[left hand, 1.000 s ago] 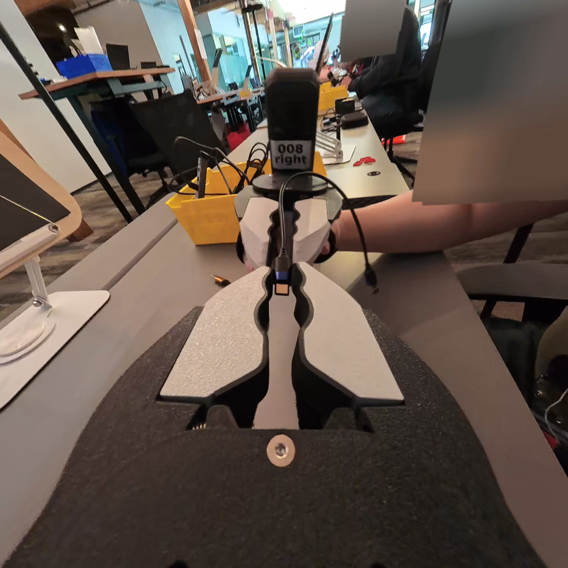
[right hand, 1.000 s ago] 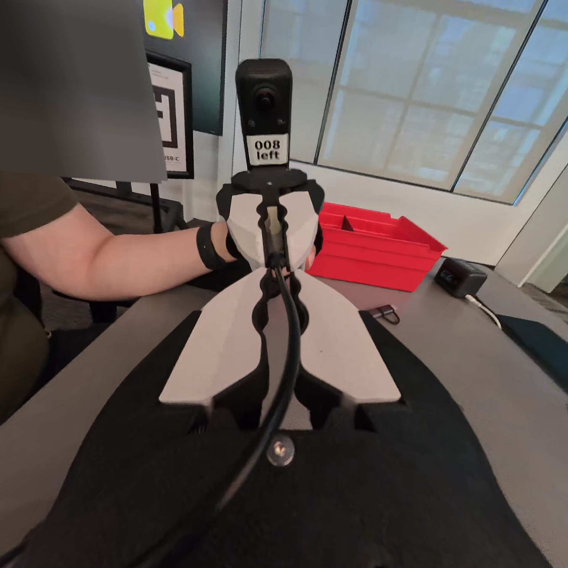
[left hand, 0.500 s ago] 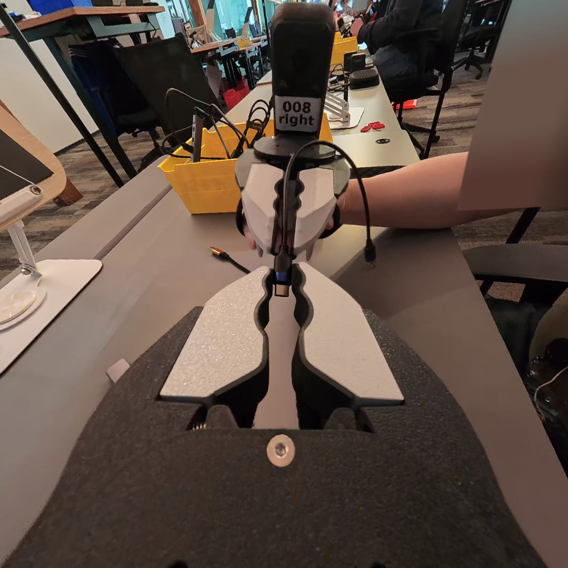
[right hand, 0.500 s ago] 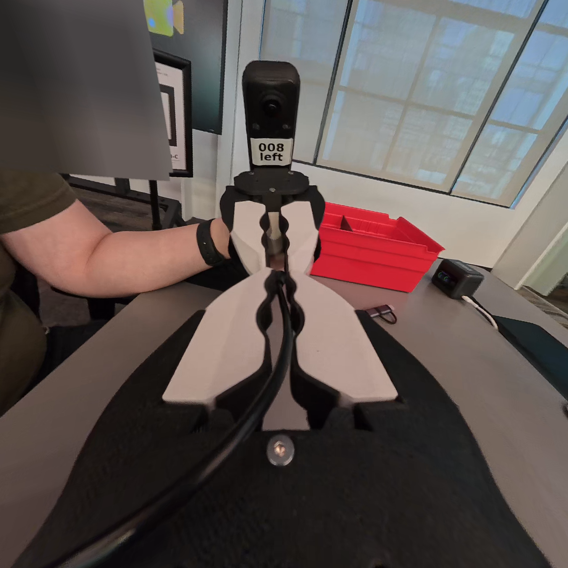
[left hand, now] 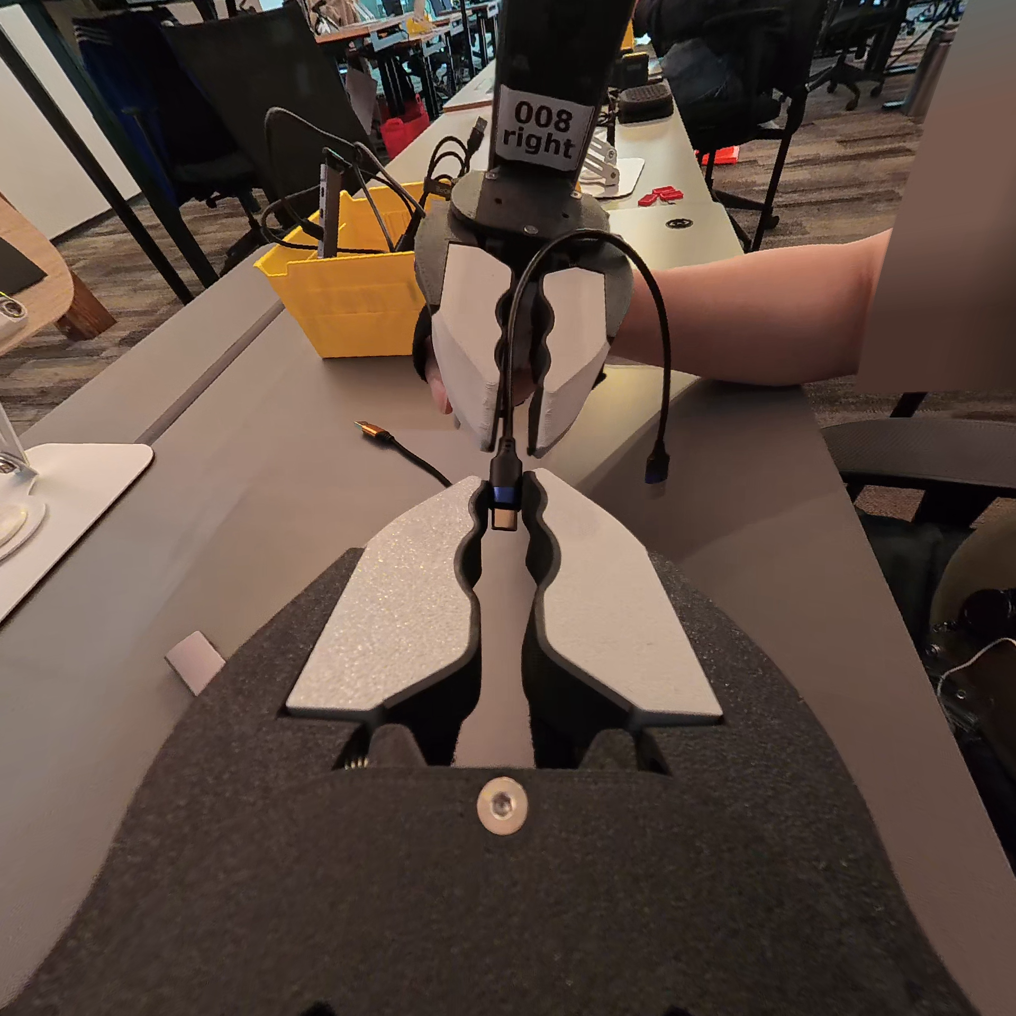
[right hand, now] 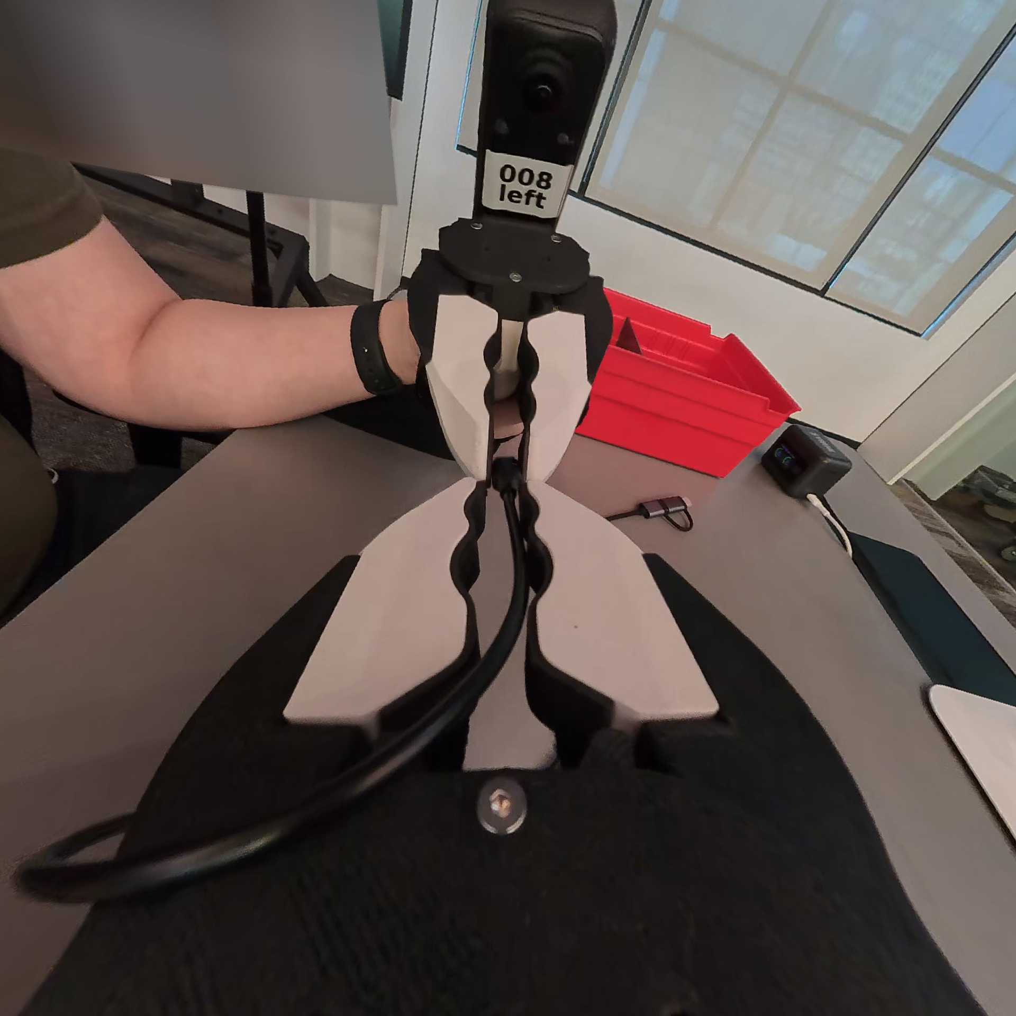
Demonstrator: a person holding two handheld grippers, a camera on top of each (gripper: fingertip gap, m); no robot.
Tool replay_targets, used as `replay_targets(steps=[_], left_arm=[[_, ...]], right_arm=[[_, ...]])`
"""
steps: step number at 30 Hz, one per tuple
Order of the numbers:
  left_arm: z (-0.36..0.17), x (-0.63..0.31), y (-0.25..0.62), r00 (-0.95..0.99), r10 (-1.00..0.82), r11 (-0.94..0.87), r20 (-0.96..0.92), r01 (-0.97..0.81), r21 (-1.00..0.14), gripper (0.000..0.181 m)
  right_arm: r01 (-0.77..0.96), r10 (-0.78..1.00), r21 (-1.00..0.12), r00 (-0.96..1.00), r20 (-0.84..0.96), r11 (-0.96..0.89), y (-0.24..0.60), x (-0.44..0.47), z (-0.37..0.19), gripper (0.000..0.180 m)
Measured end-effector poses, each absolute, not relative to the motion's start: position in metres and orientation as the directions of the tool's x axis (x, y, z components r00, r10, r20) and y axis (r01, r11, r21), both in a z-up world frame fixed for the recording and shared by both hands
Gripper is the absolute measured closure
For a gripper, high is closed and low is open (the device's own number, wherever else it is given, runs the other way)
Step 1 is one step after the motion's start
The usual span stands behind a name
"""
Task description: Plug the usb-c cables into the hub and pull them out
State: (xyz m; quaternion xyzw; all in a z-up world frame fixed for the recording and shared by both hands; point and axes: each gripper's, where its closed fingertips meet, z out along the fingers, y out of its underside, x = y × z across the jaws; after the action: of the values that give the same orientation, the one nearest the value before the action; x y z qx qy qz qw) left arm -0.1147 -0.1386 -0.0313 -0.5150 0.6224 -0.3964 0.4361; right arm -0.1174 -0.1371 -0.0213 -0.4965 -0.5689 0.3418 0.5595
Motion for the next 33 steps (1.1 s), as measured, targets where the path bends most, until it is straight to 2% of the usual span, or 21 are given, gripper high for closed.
replay_targets(steps=[5, 33], left_arm=[[-0.034, -0.114, -0.14, -0.098, -0.986, 0.155, -0.131, -0.307, -0.939, 0.17], [-0.044, -0.112, -0.136, -0.101, -0.99, 0.132, -0.103, -0.349, -0.928, 0.17]], right_arm=[[0.197, 0.941, -0.937, 0.121, 0.317, 0.29, -0.137, -0.118, -0.024, 0.173], [0.265, 0.927, -0.912, 0.124, 0.353, 0.312, -0.133, -0.12, -0.034, 0.171]])
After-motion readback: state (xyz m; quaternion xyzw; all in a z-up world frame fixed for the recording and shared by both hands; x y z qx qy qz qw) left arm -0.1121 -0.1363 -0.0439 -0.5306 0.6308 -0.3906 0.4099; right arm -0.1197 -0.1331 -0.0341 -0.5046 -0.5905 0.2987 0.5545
